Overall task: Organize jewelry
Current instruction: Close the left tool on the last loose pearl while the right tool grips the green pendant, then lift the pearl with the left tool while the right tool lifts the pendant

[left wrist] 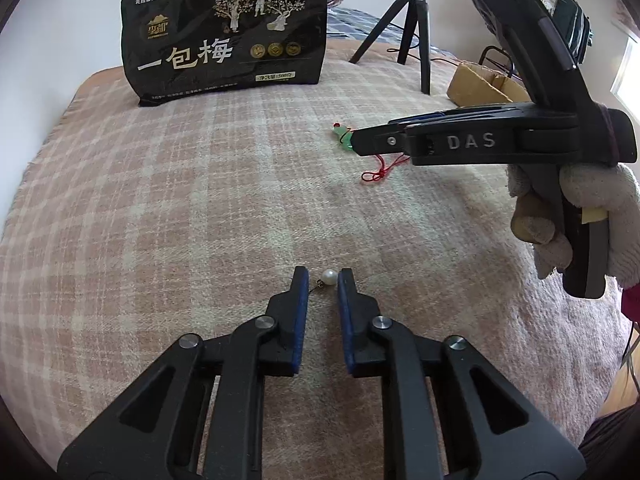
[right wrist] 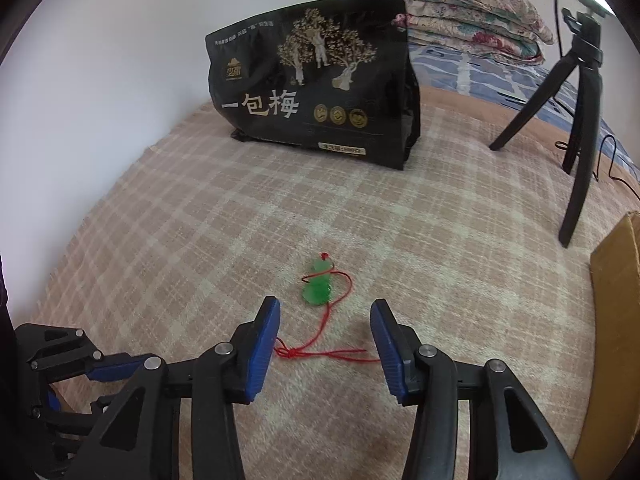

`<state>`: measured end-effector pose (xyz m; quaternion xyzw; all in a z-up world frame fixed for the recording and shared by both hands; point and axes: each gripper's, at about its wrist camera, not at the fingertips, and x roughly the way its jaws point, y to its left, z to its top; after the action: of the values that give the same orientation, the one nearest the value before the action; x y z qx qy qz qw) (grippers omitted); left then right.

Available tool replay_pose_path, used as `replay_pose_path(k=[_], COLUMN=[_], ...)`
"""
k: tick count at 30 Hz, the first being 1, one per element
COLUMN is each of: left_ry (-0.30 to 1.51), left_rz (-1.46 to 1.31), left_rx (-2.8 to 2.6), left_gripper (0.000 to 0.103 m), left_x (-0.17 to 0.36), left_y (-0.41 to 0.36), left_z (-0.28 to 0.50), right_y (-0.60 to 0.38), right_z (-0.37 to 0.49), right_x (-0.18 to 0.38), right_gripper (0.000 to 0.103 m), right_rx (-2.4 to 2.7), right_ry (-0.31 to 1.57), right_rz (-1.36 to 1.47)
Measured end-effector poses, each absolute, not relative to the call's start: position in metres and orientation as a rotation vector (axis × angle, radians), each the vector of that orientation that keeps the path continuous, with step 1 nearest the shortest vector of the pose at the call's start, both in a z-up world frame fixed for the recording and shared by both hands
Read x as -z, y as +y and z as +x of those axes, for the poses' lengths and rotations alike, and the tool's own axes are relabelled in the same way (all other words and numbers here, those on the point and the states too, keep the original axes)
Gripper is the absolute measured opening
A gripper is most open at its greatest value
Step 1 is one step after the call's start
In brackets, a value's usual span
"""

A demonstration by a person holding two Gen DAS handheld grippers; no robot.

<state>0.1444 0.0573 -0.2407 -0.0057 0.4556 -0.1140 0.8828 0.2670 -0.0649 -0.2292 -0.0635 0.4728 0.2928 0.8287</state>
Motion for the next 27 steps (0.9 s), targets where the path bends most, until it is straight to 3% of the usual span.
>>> replay_pose_path(k=[14, 22, 27], left_ry=[0.938, 0.935, 0.933], left_rz=[-0.052, -0.074, -0.087], left_rx=[0.220, 0.208, 0.200], left_gripper=[0.007, 0.003, 0.003], left_x=[0.241, 0.241, 0.240], left_y=[0.060, 0.061, 0.061], left_z=[0.144, 0.143, 0.142], right_y=[-0.040, -0.035, -0.038], right_z=[0.275, 0.271, 0.270], right_x=[0.243, 0.244, 0.242], right_gripper=[0.039, 0.015, 0.015], right_rx=[-0.601, -0.608, -0.607], right_ry=[0.992, 0.978, 0.974], right_rz=[-0.246, -0.282, -0.275])
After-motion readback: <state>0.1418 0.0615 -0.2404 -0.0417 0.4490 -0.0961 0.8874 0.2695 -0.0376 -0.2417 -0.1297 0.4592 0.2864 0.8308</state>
